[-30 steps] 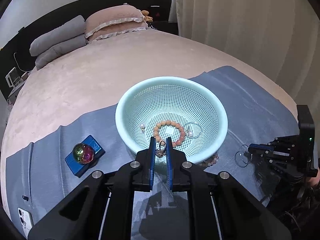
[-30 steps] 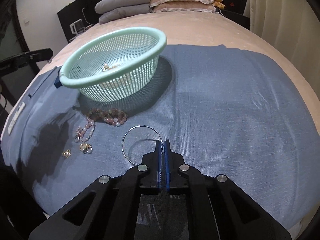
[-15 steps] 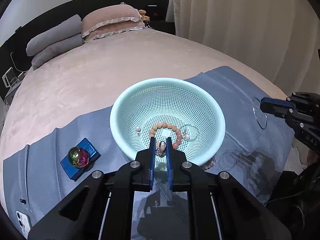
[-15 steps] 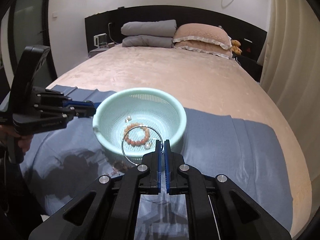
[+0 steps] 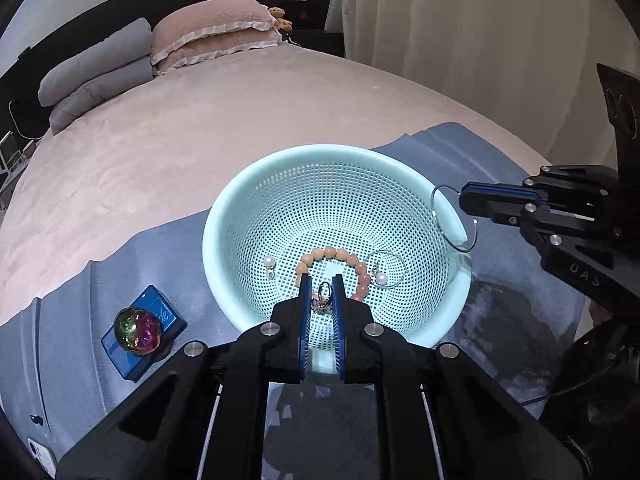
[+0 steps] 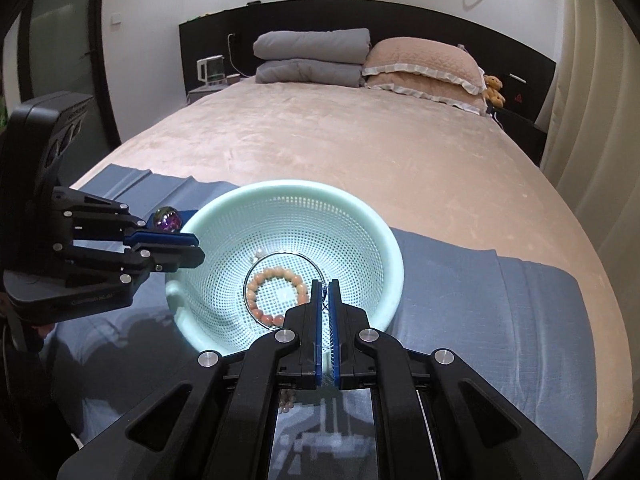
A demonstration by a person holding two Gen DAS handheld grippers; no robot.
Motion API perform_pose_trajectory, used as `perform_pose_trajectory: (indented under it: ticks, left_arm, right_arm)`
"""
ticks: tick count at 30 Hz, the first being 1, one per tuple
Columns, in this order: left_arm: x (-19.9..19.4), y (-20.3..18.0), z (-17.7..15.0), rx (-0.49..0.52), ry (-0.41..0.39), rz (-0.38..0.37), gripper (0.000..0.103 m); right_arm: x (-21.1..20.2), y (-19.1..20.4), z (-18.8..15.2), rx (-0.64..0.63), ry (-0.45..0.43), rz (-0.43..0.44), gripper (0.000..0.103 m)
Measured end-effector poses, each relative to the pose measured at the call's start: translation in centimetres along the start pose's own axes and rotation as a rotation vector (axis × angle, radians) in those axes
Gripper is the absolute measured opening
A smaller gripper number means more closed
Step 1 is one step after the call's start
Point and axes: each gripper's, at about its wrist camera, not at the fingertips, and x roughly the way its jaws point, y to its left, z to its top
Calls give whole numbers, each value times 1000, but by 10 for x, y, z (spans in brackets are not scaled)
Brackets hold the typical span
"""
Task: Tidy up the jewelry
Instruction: 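Lower the hoop into the basket and open both grippers to drop items, then grasp a ring with the left gripper while the right grasps the pink crystal bracelet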
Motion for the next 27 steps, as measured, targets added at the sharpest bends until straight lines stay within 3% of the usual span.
perform_pose_trajectory:
  ticks: [5, 8, 9, 10, 11, 14, 16, 27]
  left_arm:
    - [13, 4, -1, 1, 9, 8, 12]
    - [7, 7, -3, -5, -31, 30, 47]
    - [3, 10, -3, -11, -52, 45, 68]
    - [-4, 13, -3, -22, -80, 59, 78]
    - [-10, 17, -2, -31, -101, 65, 78]
    - [-26, 27, -3, -56, -148, 81, 90]
    - [-31, 30, -4, -69, -152, 90, 94]
    - [-40, 24, -37, -53, -65, 112, 96]
  right_arm:
    - [16, -6, -4, 21, 9, 2, 7]
    - [15, -12, -6, 35, -11, -33, 8]
    - [13, -15, -6, 46, -22, -37, 17]
    - [11, -18, -6, 54, -38, -35, 30]
    - [7, -20, -7, 58, -58, -42, 47]
    - [-4, -24, -8, 64, -121, -89, 75]
    - [-9, -24, -8, 66, -136, -105, 86]
    - [-31, -14, -20, 18, -109, -114, 87]
